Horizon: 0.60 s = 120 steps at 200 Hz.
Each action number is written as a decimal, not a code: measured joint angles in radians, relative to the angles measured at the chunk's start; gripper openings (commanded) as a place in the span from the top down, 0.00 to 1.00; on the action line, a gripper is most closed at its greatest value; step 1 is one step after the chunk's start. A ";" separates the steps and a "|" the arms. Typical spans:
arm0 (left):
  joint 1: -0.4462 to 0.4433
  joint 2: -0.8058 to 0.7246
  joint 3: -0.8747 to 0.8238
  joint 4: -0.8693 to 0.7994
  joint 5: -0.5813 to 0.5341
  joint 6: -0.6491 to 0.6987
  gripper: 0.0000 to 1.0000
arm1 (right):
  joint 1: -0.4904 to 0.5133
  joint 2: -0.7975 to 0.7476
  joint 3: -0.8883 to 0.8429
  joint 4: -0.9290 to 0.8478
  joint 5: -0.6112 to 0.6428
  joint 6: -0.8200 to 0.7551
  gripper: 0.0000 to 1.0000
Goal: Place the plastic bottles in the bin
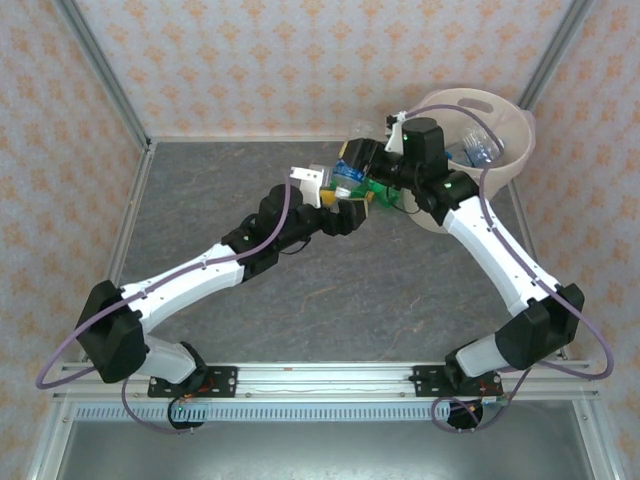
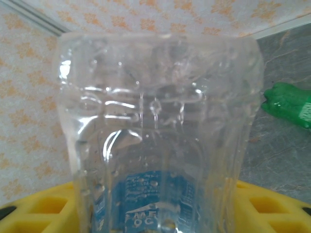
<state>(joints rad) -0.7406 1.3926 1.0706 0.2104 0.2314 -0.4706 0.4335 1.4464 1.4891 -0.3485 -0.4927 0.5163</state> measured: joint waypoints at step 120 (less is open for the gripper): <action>0.001 -0.148 -0.083 -0.031 -0.075 -0.004 0.01 | -0.401 0.016 0.259 -0.131 0.227 -0.042 0.43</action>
<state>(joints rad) -0.7399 1.2449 0.9878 0.1795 0.1562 -0.4747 0.0326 1.4620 1.7485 -0.4793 -0.2661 0.4740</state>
